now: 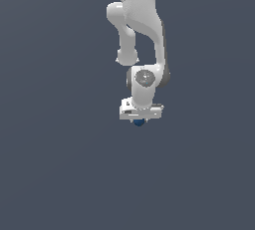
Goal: Pick up the object and move it to a goal position.
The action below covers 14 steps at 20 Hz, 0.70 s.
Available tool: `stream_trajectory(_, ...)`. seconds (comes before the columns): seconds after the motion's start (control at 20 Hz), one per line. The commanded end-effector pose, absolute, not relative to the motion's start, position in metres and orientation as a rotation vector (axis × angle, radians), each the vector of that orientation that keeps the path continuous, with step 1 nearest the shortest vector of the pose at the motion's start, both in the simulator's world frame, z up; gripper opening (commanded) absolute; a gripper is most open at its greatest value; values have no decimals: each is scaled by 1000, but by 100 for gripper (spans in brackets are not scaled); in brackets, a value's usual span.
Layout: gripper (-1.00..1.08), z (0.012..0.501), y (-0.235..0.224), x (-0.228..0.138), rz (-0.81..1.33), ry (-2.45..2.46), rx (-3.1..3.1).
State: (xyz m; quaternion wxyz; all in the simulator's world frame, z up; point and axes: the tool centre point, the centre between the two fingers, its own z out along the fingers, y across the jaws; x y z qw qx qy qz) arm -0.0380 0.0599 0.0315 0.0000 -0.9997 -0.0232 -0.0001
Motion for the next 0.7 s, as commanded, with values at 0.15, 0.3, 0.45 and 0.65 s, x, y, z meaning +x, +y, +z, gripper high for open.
stream_trajectory(0.15,-100,33,60,-38,-1,-73,-3141)
stream_trajectory(0.3,-100,38,60,-38,-1,-73,-3141)
stream_trajectory(0.45,-100,49,61,-39,-1,-73,-3141)
stream_trajectory(0.65,-100,72,63,-39,-1,-73,-3141)
